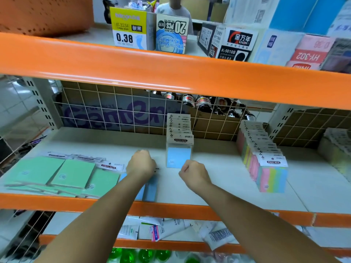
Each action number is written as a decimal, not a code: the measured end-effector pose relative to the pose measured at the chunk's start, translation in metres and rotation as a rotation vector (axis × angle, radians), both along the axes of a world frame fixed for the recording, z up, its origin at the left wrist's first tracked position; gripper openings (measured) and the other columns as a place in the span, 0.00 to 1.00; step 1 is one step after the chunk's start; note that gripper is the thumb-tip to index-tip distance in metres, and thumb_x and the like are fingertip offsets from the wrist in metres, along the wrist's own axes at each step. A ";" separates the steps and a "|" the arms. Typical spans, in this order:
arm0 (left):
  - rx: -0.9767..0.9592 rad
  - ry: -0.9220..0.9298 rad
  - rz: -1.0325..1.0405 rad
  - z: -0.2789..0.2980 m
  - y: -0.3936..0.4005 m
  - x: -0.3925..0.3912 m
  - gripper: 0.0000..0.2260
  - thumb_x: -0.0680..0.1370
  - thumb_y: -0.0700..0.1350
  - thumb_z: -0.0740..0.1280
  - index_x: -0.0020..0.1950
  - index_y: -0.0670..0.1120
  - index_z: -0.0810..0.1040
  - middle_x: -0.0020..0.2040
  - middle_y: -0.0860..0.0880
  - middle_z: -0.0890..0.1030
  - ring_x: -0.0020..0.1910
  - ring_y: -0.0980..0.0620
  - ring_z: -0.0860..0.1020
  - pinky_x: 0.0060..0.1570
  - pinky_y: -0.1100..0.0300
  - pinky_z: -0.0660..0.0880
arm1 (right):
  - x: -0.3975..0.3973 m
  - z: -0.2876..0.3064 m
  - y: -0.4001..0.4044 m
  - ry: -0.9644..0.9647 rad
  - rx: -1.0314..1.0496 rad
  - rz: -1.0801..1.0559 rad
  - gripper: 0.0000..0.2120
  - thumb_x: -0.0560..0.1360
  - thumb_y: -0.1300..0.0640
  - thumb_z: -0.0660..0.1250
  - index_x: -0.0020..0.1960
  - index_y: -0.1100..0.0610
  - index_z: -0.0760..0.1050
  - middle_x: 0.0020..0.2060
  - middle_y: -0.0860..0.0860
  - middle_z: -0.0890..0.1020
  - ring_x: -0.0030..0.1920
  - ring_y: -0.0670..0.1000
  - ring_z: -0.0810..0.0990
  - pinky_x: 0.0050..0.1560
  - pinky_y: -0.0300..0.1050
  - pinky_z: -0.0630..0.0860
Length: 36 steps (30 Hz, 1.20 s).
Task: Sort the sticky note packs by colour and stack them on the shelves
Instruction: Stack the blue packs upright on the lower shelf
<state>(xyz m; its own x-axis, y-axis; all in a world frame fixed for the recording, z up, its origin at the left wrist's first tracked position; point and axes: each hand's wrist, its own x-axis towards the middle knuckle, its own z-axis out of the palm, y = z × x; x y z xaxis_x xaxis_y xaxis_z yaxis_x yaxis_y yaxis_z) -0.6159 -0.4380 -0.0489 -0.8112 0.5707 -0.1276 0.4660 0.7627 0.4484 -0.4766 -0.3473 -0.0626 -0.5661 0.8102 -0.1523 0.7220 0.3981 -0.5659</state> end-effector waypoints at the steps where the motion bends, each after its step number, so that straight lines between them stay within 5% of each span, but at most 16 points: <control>1: -0.033 0.015 0.012 0.002 -0.004 -0.003 0.11 0.75 0.35 0.59 0.55 0.36 0.75 0.56 0.37 0.77 0.54 0.38 0.78 0.41 0.54 0.74 | -0.004 0.000 -0.005 0.002 -0.024 0.018 0.05 0.74 0.60 0.62 0.41 0.54 0.74 0.46 0.53 0.81 0.46 0.55 0.79 0.41 0.42 0.75; 6: -0.176 0.042 0.067 0.006 -0.025 -0.015 0.11 0.75 0.39 0.60 0.56 0.40 0.76 0.56 0.42 0.78 0.56 0.41 0.77 0.51 0.54 0.75 | -0.024 -0.003 -0.029 0.029 -0.210 0.073 0.07 0.72 0.59 0.66 0.36 0.58 0.74 0.35 0.57 0.78 0.38 0.55 0.77 0.41 0.44 0.75; 11: -0.282 -0.004 0.070 -0.003 -0.043 -0.020 0.20 0.76 0.53 0.64 0.65 0.45 0.72 0.64 0.44 0.72 0.63 0.43 0.71 0.58 0.52 0.73 | -0.039 -0.008 -0.050 -0.030 -0.317 -0.001 0.15 0.70 0.52 0.71 0.32 0.57 0.69 0.29 0.54 0.78 0.38 0.55 0.83 0.43 0.45 0.79; 17: -0.221 -0.077 0.053 -0.007 -0.049 -0.016 0.22 0.76 0.53 0.64 0.67 0.43 0.69 0.65 0.42 0.68 0.63 0.42 0.71 0.59 0.51 0.72 | -0.049 -0.009 -0.058 0.068 -0.539 -0.171 0.10 0.71 0.59 0.73 0.40 0.62 0.73 0.31 0.54 0.77 0.38 0.54 0.82 0.49 0.47 0.82; 23: -0.221 -0.091 0.054 -0.006 -0.049 -0.012 0.22 0.78 0.52 0.63 0.68 0.43 0.68 0.66 0.42 0.66 0.63 0.41 0.70 0.59 0.50 0.71 | -0.052 -0.011 -0.059 -0.003 -0.583 -0.179 0.14 0.72 0.56 0.73 0.37 0.59 0.69 0.27 0.53 0.71 0.25 0.50 0.68 0.27 0.39 0.65; 27: -0.261 -0.082 0.040 -0.006 -0.048 -0.011 0.21 0.79 0.52 0.60 0.70 0.44 0.67 0.68 0.42 0.65 0.66 0.41 0.67 0.61 0.50 0.70 | -0.048 -0.011 -0.060 0.037 -0.605 -0.176 0.14 0.72 0.55 0.73 0.52 0.63 0.77 0.36 0.55 0.79 0.35 0.52 0.77 0.30 0.39 0.70; 36: -0.381 -0.004 -0.013 -0.003 -0.040 0.003 0.21 0.80 0.48 0.55 0.73 0.45 0.63 0.71 0.44 0.63 0.71 0.44 0.62 0.63 0.51 0.65 | -0.003 -0.002 -0.036 0.114 -0.492 -0.227 0.10 0.71 0.56 0.72 0.50 0.60 0.79 0.43 0.55 0.82 0.47 0.54 0.82 0.38 0.42 0.72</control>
<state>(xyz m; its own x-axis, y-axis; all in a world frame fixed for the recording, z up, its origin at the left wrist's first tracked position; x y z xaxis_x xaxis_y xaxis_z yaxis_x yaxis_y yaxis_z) -0.6132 -0.4781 -0.0524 -0.8030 0.4921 -0.3362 0.4759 0.8690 0.1353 -0.4797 -0.3834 -0.0648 -0.4206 0.7628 -0.4912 0.6819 -0.0913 -0.7258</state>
